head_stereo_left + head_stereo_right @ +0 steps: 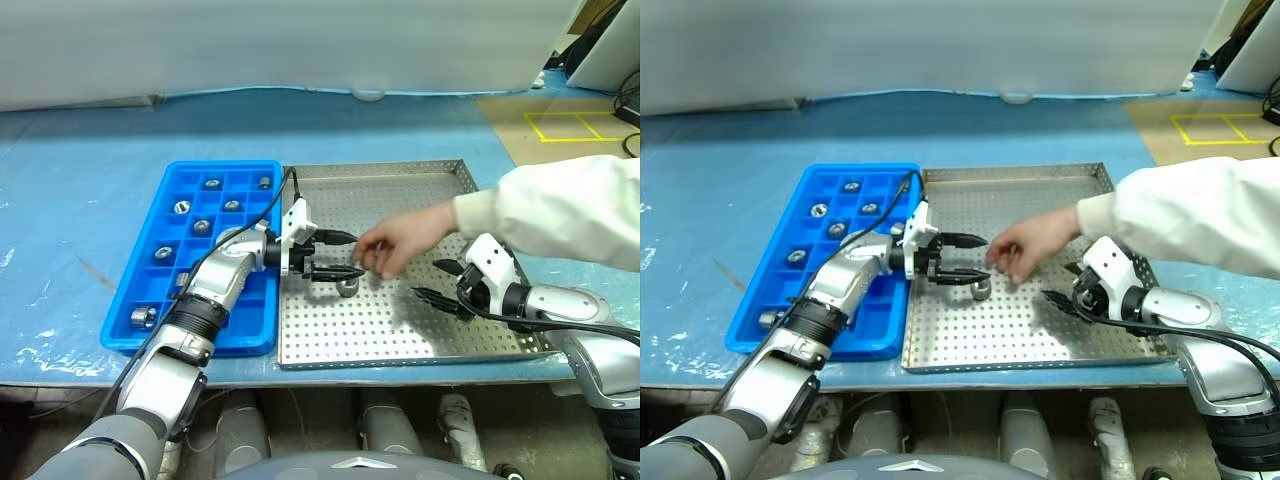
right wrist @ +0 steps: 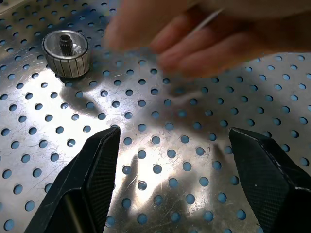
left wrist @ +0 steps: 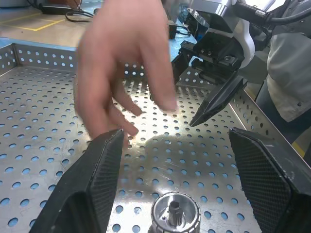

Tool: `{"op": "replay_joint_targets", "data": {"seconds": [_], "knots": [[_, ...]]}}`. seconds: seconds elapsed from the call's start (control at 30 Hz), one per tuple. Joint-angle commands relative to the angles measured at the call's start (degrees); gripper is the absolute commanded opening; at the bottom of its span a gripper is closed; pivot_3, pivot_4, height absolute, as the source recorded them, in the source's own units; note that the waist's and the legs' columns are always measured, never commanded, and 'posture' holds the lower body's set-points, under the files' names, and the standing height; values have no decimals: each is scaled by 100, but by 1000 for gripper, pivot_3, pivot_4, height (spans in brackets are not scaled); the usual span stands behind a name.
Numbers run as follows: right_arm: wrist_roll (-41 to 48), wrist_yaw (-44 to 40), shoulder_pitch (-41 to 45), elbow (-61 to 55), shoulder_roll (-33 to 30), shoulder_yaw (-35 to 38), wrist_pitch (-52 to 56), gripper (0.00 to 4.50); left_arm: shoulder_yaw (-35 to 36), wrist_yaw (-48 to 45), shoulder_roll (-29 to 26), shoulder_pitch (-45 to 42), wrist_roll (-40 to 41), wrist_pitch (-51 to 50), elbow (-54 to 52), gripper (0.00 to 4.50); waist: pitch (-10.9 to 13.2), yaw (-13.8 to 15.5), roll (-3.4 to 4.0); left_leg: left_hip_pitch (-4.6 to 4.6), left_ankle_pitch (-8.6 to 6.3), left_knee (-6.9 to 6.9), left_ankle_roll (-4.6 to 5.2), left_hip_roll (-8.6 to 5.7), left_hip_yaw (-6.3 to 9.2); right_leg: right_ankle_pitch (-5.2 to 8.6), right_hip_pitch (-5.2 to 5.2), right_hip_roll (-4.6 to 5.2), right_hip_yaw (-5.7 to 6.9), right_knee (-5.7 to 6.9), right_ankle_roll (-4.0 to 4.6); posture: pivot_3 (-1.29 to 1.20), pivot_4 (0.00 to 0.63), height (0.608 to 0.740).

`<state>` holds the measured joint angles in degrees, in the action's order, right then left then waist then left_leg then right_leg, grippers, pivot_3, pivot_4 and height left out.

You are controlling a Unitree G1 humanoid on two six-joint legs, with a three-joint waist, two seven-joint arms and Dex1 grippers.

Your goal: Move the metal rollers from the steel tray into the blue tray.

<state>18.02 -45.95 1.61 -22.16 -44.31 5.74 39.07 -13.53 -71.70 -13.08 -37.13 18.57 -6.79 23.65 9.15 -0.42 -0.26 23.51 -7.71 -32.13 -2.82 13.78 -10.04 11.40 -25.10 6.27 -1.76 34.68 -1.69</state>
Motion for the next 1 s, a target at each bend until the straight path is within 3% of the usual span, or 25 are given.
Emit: {"op": "replay_joint_targets", "data": {"seconds": [0.03,0.4,0.7,0.9,1.0], "knots": [[34,4,77,-46,-31,22,-103,3716,97,22,-35,15,-3,28,-227,3622,0,2,0,0,0,0,0,0,0,0,0,0,0,0,0,-334,150,740],[336,-256,1366,400,574,-587,-169,3716,424,370,-517,397,59,-182,-780,3622,0,-12,0,1,1,2,-2,2,0,-1,-6,-1,1,4,1,-183,150,740],[103,-948,1934,1246,651,-1566,-434,3716,728,951,-926,1301,175,-639,-1927,3622,1,320,0,2,2,17,-4,5,0,0,-6,0,11,2,4,-45,150,740],[-171,-1197,2026,1584,677,-2115,-514,3716,812,1157,-991,1461,197,-772,-2223,3622,1,448,0,-3,4,14,-7,5,1,-1,-1,3,11,7,3,5,150,740],[-407,-1218,2104,1811,643,-2278,-625,3078,858,1216,-1057,1538,202,-810,-2328,3622,1,459,0,-3,5,14,-9,4,1,0,-1,3,11,8,3,17,150,740]]}}
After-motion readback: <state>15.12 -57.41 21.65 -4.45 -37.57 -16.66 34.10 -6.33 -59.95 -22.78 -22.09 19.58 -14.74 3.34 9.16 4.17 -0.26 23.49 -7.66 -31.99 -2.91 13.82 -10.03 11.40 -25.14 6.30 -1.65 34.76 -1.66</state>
